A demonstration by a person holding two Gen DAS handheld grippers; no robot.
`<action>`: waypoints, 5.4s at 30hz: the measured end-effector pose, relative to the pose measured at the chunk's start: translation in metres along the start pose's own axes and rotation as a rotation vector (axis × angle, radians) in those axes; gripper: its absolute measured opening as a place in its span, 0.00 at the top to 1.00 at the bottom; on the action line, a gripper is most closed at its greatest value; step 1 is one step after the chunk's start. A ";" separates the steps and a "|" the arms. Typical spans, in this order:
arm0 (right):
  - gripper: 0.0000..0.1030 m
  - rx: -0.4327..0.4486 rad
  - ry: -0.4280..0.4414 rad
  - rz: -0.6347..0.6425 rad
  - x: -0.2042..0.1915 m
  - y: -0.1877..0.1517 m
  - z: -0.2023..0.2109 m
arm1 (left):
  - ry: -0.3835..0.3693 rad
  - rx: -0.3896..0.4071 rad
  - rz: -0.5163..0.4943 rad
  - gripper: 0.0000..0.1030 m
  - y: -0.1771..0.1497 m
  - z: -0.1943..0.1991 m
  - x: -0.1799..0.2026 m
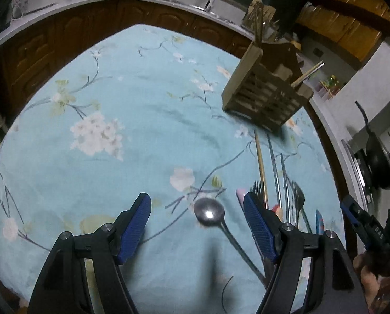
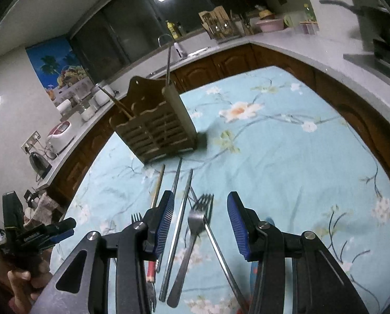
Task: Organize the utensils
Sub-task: 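Move both open tools back down over the row of utensils, then close the left tool on a metal spoon while the right tool grasps a metal fork, then lift the spoon and fork and carry them toward the wooden holder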
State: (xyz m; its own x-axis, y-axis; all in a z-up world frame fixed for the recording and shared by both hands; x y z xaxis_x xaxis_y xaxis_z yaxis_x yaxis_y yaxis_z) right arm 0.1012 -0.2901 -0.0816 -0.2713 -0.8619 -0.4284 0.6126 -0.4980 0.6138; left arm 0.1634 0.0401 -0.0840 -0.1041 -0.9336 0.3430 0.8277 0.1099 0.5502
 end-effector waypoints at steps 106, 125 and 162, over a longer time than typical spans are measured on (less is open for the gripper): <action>0.79 -0.166 0.063 0.007 -0.016 0.024 -0.050 | -0.114 -0.175 -0.233 0.96 0.049 -0.142 0.070; 0.79 0.014 0.097 0.019 -0.030 0.047 -0.025 | -0.052 0.174 -0.221 0.99 0.066 -0.025 0.061; 0.80 0.290 0.221 0.066 -0.091 0.159 0.006 | 0.076 0.585 -0.178 0.99 0.157 0.040 0.068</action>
State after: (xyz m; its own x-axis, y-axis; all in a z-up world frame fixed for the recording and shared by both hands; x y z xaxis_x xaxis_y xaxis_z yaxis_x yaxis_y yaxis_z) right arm 0.2191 -0.2918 0.0589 -0.0518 -0.8672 -0.4952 0.3790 -0.4758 0.7937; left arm 0.2638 0.0072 0.0564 -0.1559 -0.9741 0.1641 0.3590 0.0989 0.9281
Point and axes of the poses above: each gripper's, at about its wrist camera, not at the fingertips, and z roughly against the way its jaws point, x to its right, y to its top, the point moved 3 cm from there along -z, roughly the way its jaws point, and after that the axes turned 5 degrees about -z, right-handed, at the moved point
